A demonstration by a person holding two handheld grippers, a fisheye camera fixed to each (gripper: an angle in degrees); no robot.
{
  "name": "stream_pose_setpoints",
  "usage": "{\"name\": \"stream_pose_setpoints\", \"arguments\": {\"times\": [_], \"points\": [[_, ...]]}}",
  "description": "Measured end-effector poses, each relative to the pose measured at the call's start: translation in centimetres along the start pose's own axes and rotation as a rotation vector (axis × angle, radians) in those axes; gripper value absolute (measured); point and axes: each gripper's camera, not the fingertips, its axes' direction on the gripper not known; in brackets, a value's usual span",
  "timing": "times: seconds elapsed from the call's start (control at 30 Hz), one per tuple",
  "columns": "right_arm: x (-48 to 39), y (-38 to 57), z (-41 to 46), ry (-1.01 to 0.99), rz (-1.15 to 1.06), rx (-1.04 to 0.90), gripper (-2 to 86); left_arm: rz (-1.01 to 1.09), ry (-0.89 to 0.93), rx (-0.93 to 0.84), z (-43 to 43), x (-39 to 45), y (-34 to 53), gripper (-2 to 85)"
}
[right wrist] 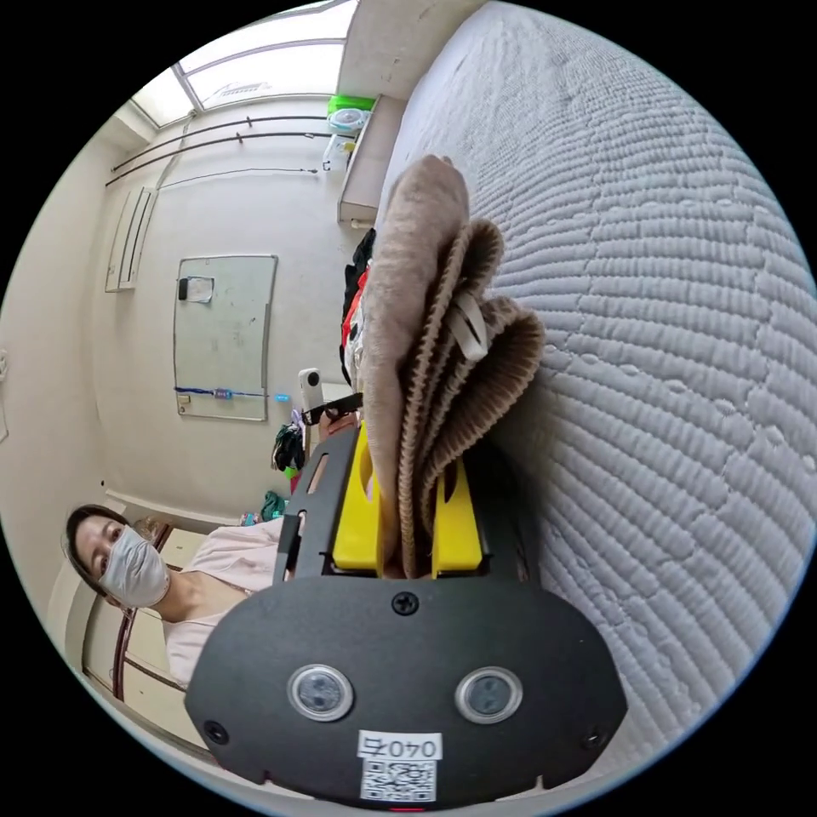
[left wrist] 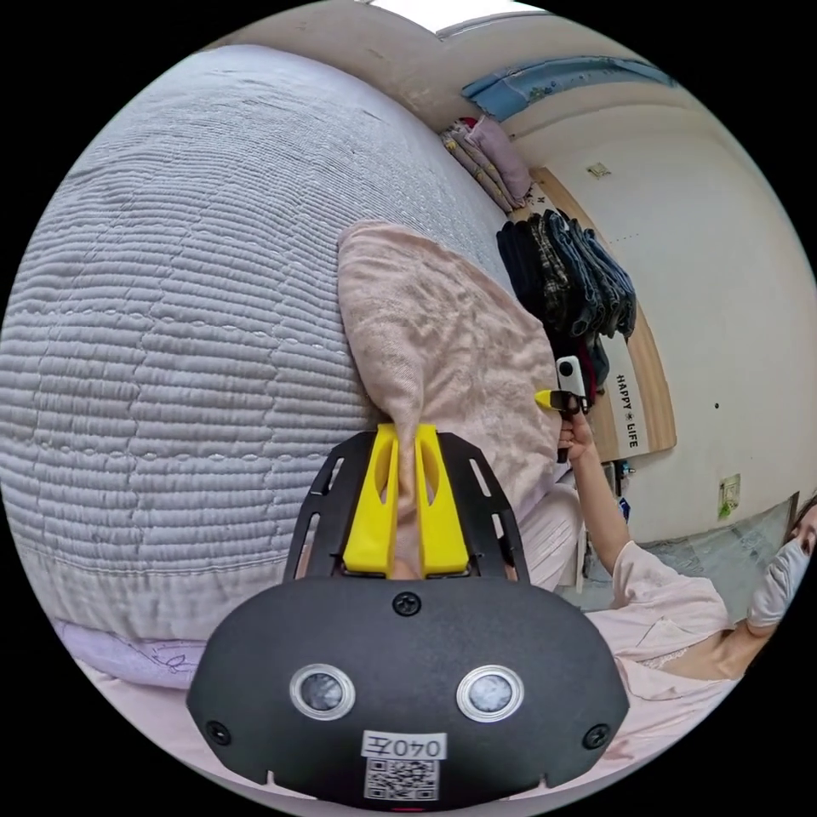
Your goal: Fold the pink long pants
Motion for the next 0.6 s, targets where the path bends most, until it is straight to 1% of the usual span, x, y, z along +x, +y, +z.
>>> {"name": "stream_pose_setpoints", "arguments": {"times": [0.07,0.17,0.3,0.4,0.43,0.5,0.53,0.6], "points": [[-1.8,1.2,-0.3,0.035,-0.043,0.034,7.5,0.033,0.002,0.039,-0.2,1.9,0.9,-1.2],[-5.0,2.8,-0.1,0.108,-0.092,0.027,7.1,0.112,-0.009,0.053,-0.5,6.1,1.8,-1.2],[-8.6,5.3,-0.8,0.165,-0.133,0.036,7.0,0.241,-0.072,-0.011,1.1,12.7,2.2,-1.3],[-11.5,7.8,-2.5,0.217,-0.153,0.070,6.9,0.329,-0.076,-0.067,3.4,17.5,1.5,-1.3],[-12.8,8.9,-3.7,0.244,-0.169,0.095,6.8,0.352,-0.078,-0.076,3.9,18.7,1.2,-1.3],[-15.3,10.6,-6.3,0.278,-0.205,0.157,6.8,0.476,-0.099,-0.090,6.0,24.7,-0.4,-1.3],[-17.2,11.7,-8.6,0.295,-0.235,0.218,6.7,0.508,-0.103,-0.086,6.4,26.4,-1.0,-1.3],[-20.4,13.6,-12.6,0.317,-0.286,0.338,6.7,0.656,-0.118,-0.026,7.5,34.4,-3.5,-1.2]]}}
